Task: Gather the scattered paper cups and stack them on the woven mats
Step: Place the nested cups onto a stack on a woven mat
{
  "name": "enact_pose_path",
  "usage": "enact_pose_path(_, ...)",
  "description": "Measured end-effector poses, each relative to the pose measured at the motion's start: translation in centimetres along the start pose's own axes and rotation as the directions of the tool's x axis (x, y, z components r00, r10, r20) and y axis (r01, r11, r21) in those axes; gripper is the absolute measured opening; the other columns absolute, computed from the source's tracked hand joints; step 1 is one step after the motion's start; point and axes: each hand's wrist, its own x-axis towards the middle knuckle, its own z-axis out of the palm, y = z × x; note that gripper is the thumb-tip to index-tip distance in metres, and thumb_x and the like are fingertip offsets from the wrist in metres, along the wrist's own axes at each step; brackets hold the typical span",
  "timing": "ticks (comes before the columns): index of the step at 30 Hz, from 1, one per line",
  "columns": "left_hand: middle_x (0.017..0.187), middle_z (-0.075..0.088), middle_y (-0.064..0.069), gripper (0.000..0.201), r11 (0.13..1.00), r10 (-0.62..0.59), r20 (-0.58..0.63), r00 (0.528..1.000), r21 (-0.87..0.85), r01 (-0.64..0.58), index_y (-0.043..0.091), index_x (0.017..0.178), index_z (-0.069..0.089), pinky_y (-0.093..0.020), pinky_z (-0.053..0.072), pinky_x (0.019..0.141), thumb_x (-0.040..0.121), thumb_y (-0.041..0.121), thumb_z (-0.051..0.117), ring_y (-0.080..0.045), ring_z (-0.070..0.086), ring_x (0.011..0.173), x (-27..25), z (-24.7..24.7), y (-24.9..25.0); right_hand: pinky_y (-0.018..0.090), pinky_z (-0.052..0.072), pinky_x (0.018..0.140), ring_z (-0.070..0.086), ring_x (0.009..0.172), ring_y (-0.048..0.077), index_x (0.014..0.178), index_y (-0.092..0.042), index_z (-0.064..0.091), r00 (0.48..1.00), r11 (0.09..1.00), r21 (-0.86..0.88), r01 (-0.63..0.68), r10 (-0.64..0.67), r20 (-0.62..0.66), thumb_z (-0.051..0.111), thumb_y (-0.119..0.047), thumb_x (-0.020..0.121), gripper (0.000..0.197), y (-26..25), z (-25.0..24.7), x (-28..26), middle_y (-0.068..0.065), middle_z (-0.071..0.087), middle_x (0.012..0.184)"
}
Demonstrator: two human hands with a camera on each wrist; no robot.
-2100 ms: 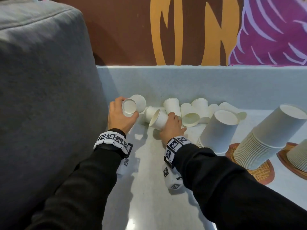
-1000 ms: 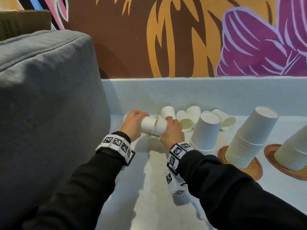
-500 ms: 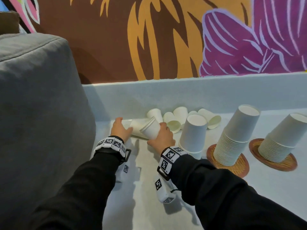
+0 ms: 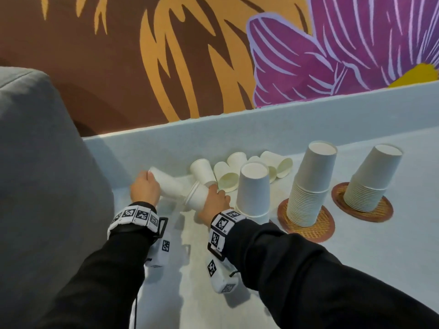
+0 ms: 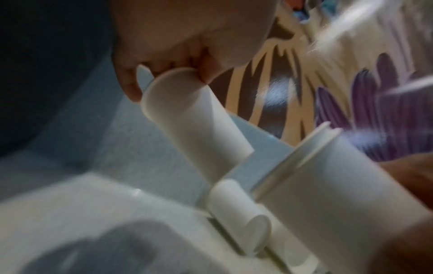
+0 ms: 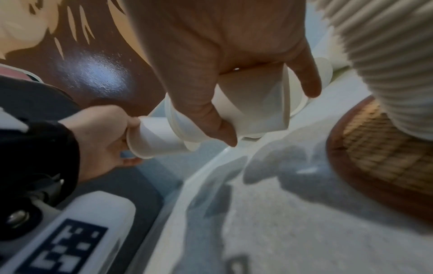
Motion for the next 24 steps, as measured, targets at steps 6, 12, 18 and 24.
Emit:
enact_pose_path(6, 0.087, 0.055, -0.018, 0.031, 0.953, 0.261, 0.061, 0.963, -0.175, -0.247, 0.002, 0.089, 0.059, -0.028, 0.030, 0.069, 0.101, 0.021, 0.037, -0.024, 0.048, 0.082, -3.2, -3.8, 6.0, 0.043, 0.043, 0.091, 0.048, 0.115, 0.034, 0.134, -0.017, 0.034, 0.979, 0.967, 0.154, 0.202, -0.196, -0.055, 0.073, -0.028, 0.077, 0.070, -4.4, -3.5, -2.3, 0.013, 0.043, 0.127)
enact_pose_path(12, 0.103, 0.055, -0.005, 0.036, 0.910, 0.260, -0.138, 0.956, -0.295, -0.290, 0.004, 0.111, 0.058, -0.024, 0.034, 0.075, 0.099, 0.034, 0.042, -0.017, 0.049, 0.093, -5.6, -7.7, 13.8, 0.037, 0.046, 0.087, 0.053, 0.110, 0.025, 0.130, -0.016, 0.039, 0.859, 0.785, 0.389, 0.482, -0.336, -0.388, 0.085, -0.030, 0.062, 0.083, -5.1, -11.4, -5.2, 0.006, 0.049, 0.124)
enact_pose_path(18, 0.116, 0.057, -0.014, 0.036, 0.836, 0.114, -0.050, 0.992, -0.535, -0.123, 0.003, 0.121, 0.054, -0.036, 0.053, 0.084, 0.100, 0.025, 0.035, -0.029, 0.056, 0.110, -7.7, -6.8, 22.4, 0.022, 0.045, 0.089, 0.047, 0.108, 0.011, 0.132, -0.015, 0.037, 0.684, 0.424, 0.559, 0.712, -0.242, -0.688, 0.083, -0.023, 0.067, 0.080, -2.5, -19.6, -8.0, 0.002, 0.049, 0.126)
enact_pose_path(24, 0.086, 0.066, -0.017, 0.023, 0.837, 0.254, 0.292, 0.922, -0.545, -0.058, -0.003, 0.102, 0.058, -0.036, 0.059, 0.067, 0.097, 0.009, 0.038, -0.027, 0.065, 0.070, -13.9, -1.3, 31.5, 0.028, 0.048, 0.081, 0.054, 0.097, 0.016, 0.119, -0.019, 0.041, 0.611, 0.482, 0.493, 0.725, -0.119, -0.783, 0.078, -0.027, 0.073, 0.060, 4.4, -27.9, -7.0, -0.001, 0.052, 0.104)
